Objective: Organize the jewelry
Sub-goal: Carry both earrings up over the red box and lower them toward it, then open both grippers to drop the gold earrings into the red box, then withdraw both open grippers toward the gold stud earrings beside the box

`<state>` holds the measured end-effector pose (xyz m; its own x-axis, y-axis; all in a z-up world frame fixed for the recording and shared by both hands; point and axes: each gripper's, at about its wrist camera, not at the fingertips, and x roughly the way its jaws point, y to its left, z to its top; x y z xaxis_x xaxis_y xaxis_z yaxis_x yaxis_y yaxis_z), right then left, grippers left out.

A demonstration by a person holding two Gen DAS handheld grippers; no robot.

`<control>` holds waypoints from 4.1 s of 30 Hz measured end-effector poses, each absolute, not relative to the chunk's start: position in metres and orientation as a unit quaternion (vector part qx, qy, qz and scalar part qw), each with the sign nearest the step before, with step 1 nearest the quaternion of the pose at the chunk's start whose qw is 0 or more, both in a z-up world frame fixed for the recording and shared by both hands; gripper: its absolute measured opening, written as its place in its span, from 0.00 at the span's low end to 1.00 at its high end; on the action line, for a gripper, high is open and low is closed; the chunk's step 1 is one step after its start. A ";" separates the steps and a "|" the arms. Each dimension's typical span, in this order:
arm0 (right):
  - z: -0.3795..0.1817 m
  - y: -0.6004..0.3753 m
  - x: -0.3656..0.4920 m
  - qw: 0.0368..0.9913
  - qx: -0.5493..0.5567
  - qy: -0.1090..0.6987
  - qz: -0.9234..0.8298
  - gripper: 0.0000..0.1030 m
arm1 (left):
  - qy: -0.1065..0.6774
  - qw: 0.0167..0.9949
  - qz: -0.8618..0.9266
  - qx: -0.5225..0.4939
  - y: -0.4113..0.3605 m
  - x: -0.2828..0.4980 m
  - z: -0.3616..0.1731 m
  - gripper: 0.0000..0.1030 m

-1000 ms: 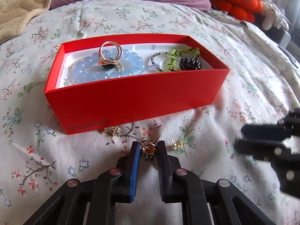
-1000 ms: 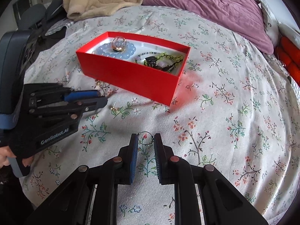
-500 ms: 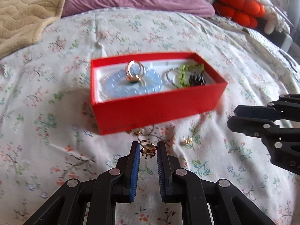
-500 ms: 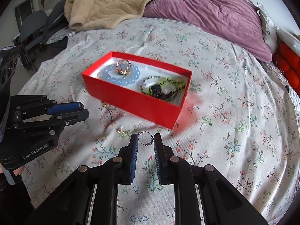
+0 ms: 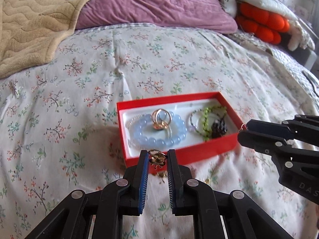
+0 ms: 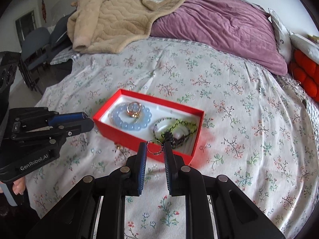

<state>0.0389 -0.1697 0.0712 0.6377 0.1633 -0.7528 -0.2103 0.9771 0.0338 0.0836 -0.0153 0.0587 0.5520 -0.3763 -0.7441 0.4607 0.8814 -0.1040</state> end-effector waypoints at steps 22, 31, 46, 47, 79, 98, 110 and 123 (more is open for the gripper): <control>0.058 -0.188 0.097 0.900 0.027 0.430 0.063 0.18 | 0.443 0.864 -0.223 0.085 -0.042 0.126 0.031 0.13; 0.054 -0.188 0.103 0.898 0.030 0.435 0.063 0.19 | 0.440 0.864 -0.229 0.089 -0.042 0.127 0.031 0.15; 0.070 -0.204 0.092 0.901 0.057 0.426 0.051 0.52 | 0.423 0.870 -0.229 0.107 -0.035 0.113 0.046 0.56; 0.072 -0.205 0.091 0.901 0.058 0.426 0.049 0.53 | 0.420 0.871 -0.228 0.109 -0.034 0.110 0.047 0.61; 0.080 -0.217 0.024 0.877 0.052 0.477 0.015 0.75 | 0.421 0.879 -0.195 0.107 -0.015 0.053 0.061 0.99; 0.017 -0.196 0.007 0.846 -0.023 0.532 0.015 0.75 | 0.453 0.871 -0.181 0.053 0.001 0.043 0.009 0.99; -0.020 -0.185 0.006 0.849 -0.070 0.523 0.013 0.81 | 0.459 0.872 -0.156 0.072 0.009 0.047 -0.031 0.99; -0.028 -0.183 0.017 0.872 -0.064 0.484 0.018 0.97 | 0.438 0.880 -0.165 0.078 0.019 0.049 -0.034 0.99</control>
